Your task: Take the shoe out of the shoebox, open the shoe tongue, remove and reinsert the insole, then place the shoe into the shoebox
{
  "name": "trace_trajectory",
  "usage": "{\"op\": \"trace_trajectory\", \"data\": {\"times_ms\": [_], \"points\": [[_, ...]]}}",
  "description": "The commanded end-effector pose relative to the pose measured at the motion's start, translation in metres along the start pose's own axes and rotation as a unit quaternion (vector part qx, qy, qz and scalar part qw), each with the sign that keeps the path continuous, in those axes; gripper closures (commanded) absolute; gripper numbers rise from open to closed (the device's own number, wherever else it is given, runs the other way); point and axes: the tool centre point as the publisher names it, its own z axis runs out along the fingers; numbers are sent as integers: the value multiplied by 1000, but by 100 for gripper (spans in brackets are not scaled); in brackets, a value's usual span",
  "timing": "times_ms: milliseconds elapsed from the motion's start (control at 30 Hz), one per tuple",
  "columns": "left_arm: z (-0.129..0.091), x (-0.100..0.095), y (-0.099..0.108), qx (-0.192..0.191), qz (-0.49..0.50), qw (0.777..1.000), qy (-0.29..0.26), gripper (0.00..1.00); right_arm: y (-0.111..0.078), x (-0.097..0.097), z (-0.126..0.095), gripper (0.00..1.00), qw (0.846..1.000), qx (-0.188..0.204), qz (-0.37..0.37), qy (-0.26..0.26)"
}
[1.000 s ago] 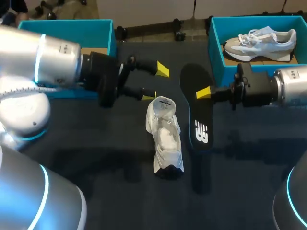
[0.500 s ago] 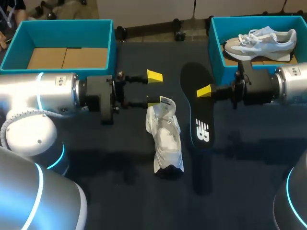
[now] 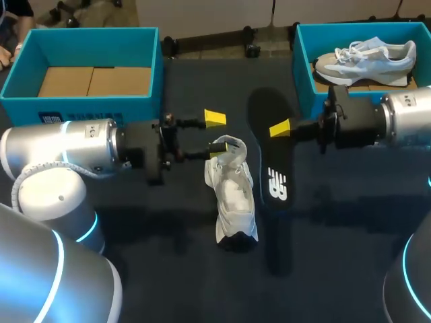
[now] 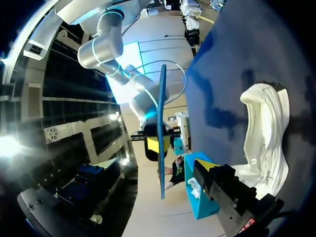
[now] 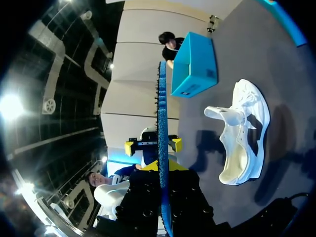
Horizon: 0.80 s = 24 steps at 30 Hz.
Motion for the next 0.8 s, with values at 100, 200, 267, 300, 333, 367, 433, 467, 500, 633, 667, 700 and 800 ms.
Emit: {"op": "trace_trajectory", "data": {"times_ms": [100,200,267,300,333,367,433,467,500,633,667,700,800], "points": [[21,10,8,-9,4,1000,-9,0,-3,-2,18,100,1000,-3,4,7],[27,12,12,-11,5,1000,-9,0,-5,-2,24,100,1000,-1,5,12],[29,13,15,-13,6,1000,-9,0,-6,-3,27,100,1000,2,8,13],[30,13,17,-14,5,1000,-9,0,-7,-3,29,100,1000,3,9,13],[32,14,18,-15,5,1000,-9,0,-8,-3,30,100,1000,4,10,14],[33,14,19,-15,6,1000,-9,0,-8,-3,32,100,1000,6,11,15],[35,14,19,-15,5,1000,-9,0,-8,-3,34,100,1000,7,11,16],[38,15,20,-15,6,1000,-8,0,-8,-4,36,100,1000,8,12,16],[40,16,21,-15,6,1000,-9,0,-8,-5,38,100,1000,10,13,18],[44,17,21,-12,6,1000,-7,0,-7,-6,42,100,1000,11,14,21],[44,18,21,-12,5,1000,-7,0,-7,-6,43,100,1000,11,14,21],[45,19,22,-12,4,1000,-7,0,-7,-6,43,100,1000,11,14,21],[45,22,22,-10,2,1000,-4,16,-7,-6,43,100,1000,10,14,21]]}}
